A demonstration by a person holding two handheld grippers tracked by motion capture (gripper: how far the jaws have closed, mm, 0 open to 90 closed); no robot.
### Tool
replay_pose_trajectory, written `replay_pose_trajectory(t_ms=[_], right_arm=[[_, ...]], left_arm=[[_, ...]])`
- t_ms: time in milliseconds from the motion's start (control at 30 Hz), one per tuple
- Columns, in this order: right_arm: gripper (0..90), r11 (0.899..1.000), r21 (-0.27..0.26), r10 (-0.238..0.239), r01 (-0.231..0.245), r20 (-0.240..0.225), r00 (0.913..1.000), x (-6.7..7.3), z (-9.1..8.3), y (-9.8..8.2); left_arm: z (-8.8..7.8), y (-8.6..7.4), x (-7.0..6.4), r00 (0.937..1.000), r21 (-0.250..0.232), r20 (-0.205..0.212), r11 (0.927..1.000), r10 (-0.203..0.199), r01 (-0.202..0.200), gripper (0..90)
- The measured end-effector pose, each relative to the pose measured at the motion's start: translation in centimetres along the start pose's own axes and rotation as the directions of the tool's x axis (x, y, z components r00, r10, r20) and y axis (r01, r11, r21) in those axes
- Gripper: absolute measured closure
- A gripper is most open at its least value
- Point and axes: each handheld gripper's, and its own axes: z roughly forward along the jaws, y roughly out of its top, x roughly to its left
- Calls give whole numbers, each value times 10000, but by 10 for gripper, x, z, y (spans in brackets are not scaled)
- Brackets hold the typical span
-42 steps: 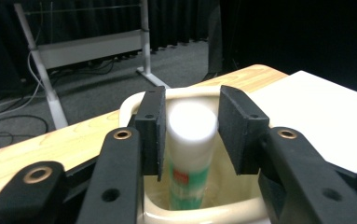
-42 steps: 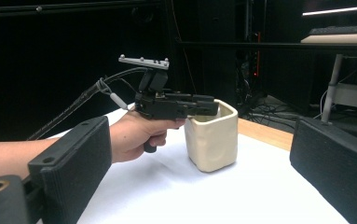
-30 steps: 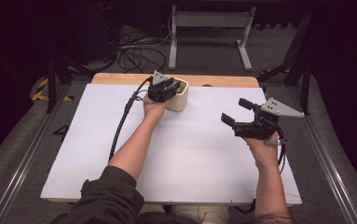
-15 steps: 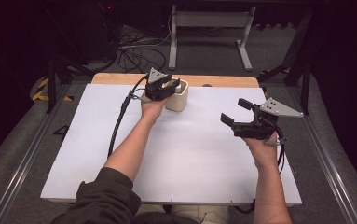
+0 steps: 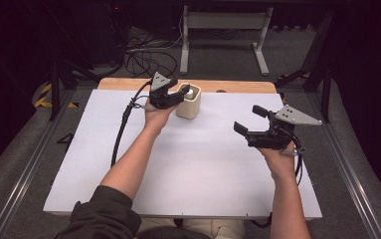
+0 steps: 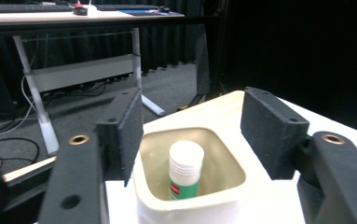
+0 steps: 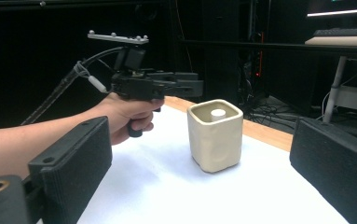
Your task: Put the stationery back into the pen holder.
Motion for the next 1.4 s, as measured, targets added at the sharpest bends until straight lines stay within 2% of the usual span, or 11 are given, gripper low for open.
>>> replay_pose_trajectory(t_ms=[300, 500, 600, 900, 1167, 1300, 1400], right_arm=[[63, 10000, 9, -61, 61, -4, 10000, 1, 0, 1], [63, 9999, -23, -144, 144, 47, 9999, 2, -2, 2], [63, 9999, -118, 0, 0, 44, 10000, 1, -4, 2], [63, 9998, -177, -19, 21, 133, 9999, 0, -7, 2], [63, 9999, -136, -15, 18, 179, 9998, -1, -8, 1], [63, 9999, -131, -51, 53, 195, 9998, 0, -8, 0], [63, 9999, -136, -51, 54, 208, 9998, 0, -8, 0]], left_arm=[[-26, 4, -7, 9989, -328, 84, 9984, 458, -455, 257], [-46, 11, -13, 9971, -654, 208, 9953, 731, -716, 223], [-57, 15, -16, 9963, -903, 265, 9928, 815, -788, 211], [-83, 24, -24, 9910, -1166, 573, 9867, 1208, -1136, 177], [-100, 23, -23, 9898, -1164, 670, 9862, 1258, -1175, 137], [-109, 22, -21, 9910, -1325, 669, 9854, 1162, -1066, 133], [-115, 20, -19, 9898, -1242, 573, 9847, 1303, -1224, 124]])
